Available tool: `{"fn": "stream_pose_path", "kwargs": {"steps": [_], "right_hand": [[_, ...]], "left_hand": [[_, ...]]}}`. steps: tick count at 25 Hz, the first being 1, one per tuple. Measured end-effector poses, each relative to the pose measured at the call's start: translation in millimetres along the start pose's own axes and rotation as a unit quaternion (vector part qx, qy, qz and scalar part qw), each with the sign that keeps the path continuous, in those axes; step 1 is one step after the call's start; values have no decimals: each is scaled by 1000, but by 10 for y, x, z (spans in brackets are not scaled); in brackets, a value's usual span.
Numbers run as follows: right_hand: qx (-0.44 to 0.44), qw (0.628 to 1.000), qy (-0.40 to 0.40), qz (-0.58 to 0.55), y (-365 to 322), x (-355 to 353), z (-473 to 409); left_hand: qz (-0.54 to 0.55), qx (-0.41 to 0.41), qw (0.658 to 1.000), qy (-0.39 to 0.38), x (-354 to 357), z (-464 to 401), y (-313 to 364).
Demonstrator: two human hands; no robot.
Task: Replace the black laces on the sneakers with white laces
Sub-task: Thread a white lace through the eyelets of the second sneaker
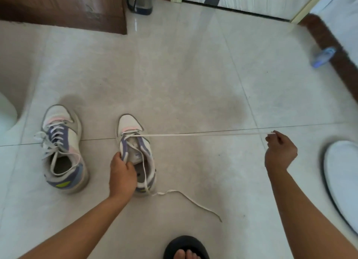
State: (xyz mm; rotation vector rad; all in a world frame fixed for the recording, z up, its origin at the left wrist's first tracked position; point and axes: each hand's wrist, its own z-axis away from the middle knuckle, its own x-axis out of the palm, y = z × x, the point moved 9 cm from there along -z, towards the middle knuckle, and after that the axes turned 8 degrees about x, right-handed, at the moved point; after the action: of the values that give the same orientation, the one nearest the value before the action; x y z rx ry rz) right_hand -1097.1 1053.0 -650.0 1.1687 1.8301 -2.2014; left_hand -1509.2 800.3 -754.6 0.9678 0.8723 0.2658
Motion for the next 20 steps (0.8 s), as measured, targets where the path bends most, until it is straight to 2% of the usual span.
{"fn": "stream_pose_path", "kwargs": {"steps": [4, 6, 8, 10, 12, 16, 20], "right_hand": [[189, 966, -21, -176, 241, -81, -193], [276, 929, -74, -233, 387, 1, -178], [379, 876, -105, -279, 614, 122, -56], [476, 827, -123, -272, 853, 304, 247], [536, 796, -168, -225, 985, 607, 739], [557, 754, -311, -155, 851, 1316, 1623], [489, 750, -416, -159, 356, 1807, 2140]], "left_hand": [[-6, -2, 1000, -18, -31, -55, -15], [5, -1, 1000, -22, -16, -47, 10], [26, -3, 999, -27, 10, 3, 60], [44, -5, 998, -44, 58, 82, 96], [26, -7, 998, -60, 60, 148, 62], [2, -18, 995, -96, 52, 263, -44], [-26, -17, 989, -143, 40, 440, -129]]}}
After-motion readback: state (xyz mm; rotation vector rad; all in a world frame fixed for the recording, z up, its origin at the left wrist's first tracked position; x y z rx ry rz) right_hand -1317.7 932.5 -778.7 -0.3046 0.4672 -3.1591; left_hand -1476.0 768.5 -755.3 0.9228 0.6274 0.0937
